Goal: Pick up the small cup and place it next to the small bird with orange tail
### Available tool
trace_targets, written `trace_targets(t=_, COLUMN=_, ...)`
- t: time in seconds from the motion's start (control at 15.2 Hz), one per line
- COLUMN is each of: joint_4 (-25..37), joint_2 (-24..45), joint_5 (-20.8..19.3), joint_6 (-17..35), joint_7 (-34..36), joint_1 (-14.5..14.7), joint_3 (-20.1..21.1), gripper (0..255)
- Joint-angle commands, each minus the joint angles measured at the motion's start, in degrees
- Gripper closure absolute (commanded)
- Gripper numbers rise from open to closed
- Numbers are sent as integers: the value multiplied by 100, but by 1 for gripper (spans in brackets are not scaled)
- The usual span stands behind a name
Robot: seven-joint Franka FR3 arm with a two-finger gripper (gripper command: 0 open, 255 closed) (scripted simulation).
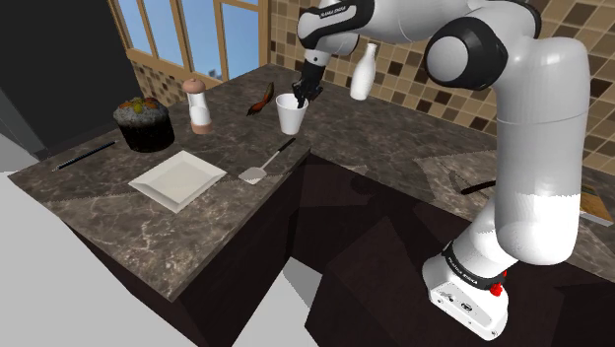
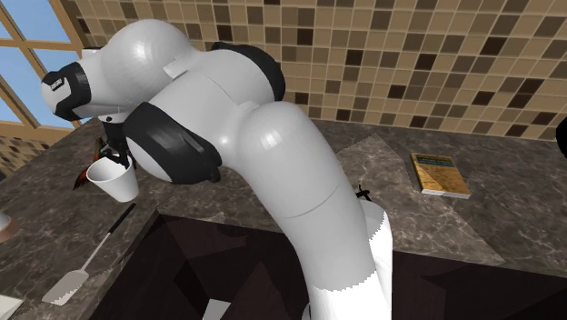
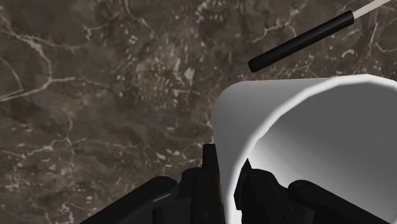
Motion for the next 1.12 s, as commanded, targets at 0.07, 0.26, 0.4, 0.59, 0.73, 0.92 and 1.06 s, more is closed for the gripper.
trace_targets(t=0.07, joint_4=-4, joint_2=6, joint_5=5, joint_6=14, joint_7=-4, joint_1=0, joint_3=2, gripper=255)
trace_targets(t=0.26, joint_4=-4, joint_2=6, joint_5=5, joint_6=15, joint_7=-4, joint_1=0, joint_3=2, gripper=255)
trace_targets(t=0.4, joint_4=-5, joint_2=5, joint_5=4, joint_6=14, joint_7=-3, joint_1=0, joint_3=2, gripper=0)
trace_targets(t=0.59, joint_4=-6, joint_2=5, joint_5=4, joint_6=15, joint_7=-4, joint_1=0, joint_3=2, gripper=0)
trace_targets(t=0.73, joint_4=75, joint_2=-65, joint_5=-34, joint_6=-132, joint_7=22, joint_1=-13, joint_3=-23, gripper=0)
trace_targets(t=0.92, joint_4=349, joint_2=-229, joint_5=-130, joint_6=-560, joint_7=90, joint_1=-63, joint_3=-85, gripper=0)
trace_targets(t=1.06, joint_4=349, joint_2=-229, joint_5=-130, joint_6=-560, joint_7=90, joint_1=-63, joint_3=-86, gripper=0)
